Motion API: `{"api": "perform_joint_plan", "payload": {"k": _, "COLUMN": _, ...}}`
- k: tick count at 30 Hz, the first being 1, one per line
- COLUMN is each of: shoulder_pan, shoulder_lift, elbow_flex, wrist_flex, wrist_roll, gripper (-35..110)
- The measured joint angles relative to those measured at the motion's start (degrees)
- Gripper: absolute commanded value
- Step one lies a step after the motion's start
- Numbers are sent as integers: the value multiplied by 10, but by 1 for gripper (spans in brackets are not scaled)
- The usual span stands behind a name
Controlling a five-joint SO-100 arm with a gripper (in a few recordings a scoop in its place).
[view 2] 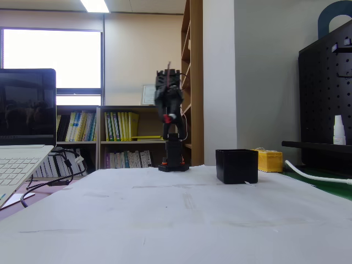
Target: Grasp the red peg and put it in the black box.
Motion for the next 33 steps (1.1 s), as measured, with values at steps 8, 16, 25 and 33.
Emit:
{"api": "perform_joint_plan", "payload": {"k": 8, "shoulder_pan": -173, "shoulder_lift": -12, "elbow_flex": 2, "wrist_flex": 33, "wrist_roll": 41, "gripper": 0}}
{"api": "perform_joint_plan", "payload": {"k": 16, "shoulder_pan": -287, "shoulder_lift": 80, "elbow_flex": 37, "wrist_flex": 24, "wrist_roll": 100, "gripper": 0}}
{"api": "perform_joint_plan", "payload": {"k": 25, "shoulder_pan": -351, "shoulder_lift": 166, "elbow_flex": 28, "wrist_flex": -57, "wrist_roll": 152, "gripper": 0}}
{"api": "perform_joint_plan", "payload": {"k": 33, "shoulder_pan": -367, "shoulder_lift": 174, "elbow_flex": -32, "wrist_flex": -97, "wrist_roll": 186, "gripper": 1}}
